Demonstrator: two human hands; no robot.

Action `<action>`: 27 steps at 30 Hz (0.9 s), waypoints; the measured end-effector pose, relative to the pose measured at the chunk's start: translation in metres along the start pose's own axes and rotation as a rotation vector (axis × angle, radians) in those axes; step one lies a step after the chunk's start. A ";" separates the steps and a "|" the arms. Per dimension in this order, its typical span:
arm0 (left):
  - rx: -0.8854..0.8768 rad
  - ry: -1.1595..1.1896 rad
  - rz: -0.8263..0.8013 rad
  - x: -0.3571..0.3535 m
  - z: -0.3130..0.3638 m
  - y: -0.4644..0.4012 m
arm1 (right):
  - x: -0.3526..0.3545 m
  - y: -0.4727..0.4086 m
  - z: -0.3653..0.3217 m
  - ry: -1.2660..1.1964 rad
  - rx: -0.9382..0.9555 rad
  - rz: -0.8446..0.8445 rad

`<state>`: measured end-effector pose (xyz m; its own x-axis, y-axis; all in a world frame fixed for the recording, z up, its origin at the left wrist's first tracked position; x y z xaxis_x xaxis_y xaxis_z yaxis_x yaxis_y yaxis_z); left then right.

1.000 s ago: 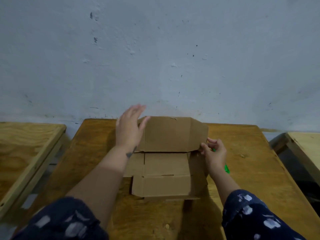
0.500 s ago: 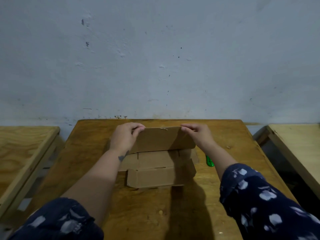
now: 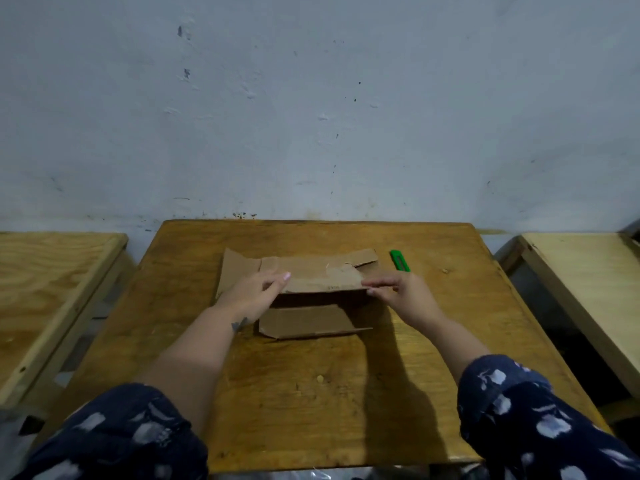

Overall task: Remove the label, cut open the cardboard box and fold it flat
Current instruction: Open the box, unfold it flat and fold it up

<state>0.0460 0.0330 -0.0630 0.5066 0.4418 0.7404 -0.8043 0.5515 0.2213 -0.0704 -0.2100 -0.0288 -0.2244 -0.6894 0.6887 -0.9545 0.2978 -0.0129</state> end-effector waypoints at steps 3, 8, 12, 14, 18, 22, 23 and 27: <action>-0.013 -0.051 -0.016 -0.011 -0.007 0.003 | -0.007 0.009 0.005 0.110 0.108 -0.001; -0.042 -0.163 0.011 -0.022 -0.012 0.006 | -0.021 0.020 0.016 0.281 0.247 -0.012; -0.018 -0.257 -0.026 -0.033 -0.020 0.008 | -0.031 0.031 0.025 0.403 0.332 -0.030; -0.010 -0.285 -0.046 -0.037 -0.021 0.010 | -0.037 0.036 0.034 0.462 0.313 -0.066; -0.018 -0.292 -0.058 -0.047 -0.024 0.014 | -0.044 0.044 0.048 0.507 0.200 -0.142; -0.009 -0.234 -0.023 -0.048 -0.030 0.009 | -0.045 0.041 0.047 0.447 0.097 -0.046; 0.000 -0.221 -0.007 -0.046 -0.032 0.007 | -0.045 0.038 0.046 0.429 0.074 -0.007; 0.001 -0.211 0.013 -0.045 -0.029 0.007 | -0.053 0.024 0.043 0.420 -0.040 0.035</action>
<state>0.0270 0.0372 -0.1132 0.4198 0.2907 0.8598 -0.8106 0.5463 0.2111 -0.0900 -0.1947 -0.0965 -0.1487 -0.3523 0.9240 -0.9375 0.3475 -0.0184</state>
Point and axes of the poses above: each hand's wrist, its own y-axis away from the middle knuckle, its own x-axis out of the back of the hand, z = x × y, the point moved 7 cm from there along -y, towards the middle knuckle, and after that the axes turned 1 degree about -x, right-handed, at the moved point
